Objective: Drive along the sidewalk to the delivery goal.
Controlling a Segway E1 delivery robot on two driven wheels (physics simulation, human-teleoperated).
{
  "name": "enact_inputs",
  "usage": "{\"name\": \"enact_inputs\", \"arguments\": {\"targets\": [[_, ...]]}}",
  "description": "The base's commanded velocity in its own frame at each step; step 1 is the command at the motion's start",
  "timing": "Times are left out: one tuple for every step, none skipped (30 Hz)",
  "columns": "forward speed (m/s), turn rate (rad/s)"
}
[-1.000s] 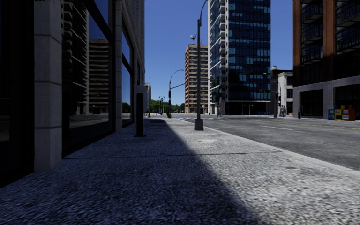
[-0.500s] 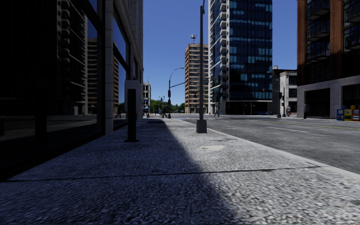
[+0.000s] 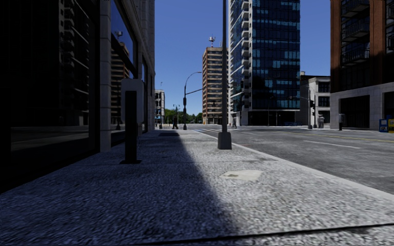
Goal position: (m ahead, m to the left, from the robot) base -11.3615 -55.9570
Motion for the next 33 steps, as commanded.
{"name": "enact_inputs", "arguments": {"targets": [[2.00,0.00],[2.00,0.00],[2.00,0.00],[2.00,0.00],[2.00,0.00],[2.00,0.00],[2.00,0.00],[2.00,0.00],[2.00,0.00],[2.00,0.00],[2.00,0.00],[2.00,0.00],[2.00,0.00],[2.00,0.00],[2.00,0.03],[2.00,0.12],[2.00,0.19],[2.00,0.19],[2.00,0.23],[2.00,0.31],[2.00,0.36],[2.00,0.37],[2.00,0.37],[2.00,0.37],[2.00,0.38],[2.00,0.38],[2.00,0.38],[2.00,0.38],[2.00,0.38],[2.00,0.38],[2.00,0.38],[2.00,0.33],[2.00,0.25]]}}
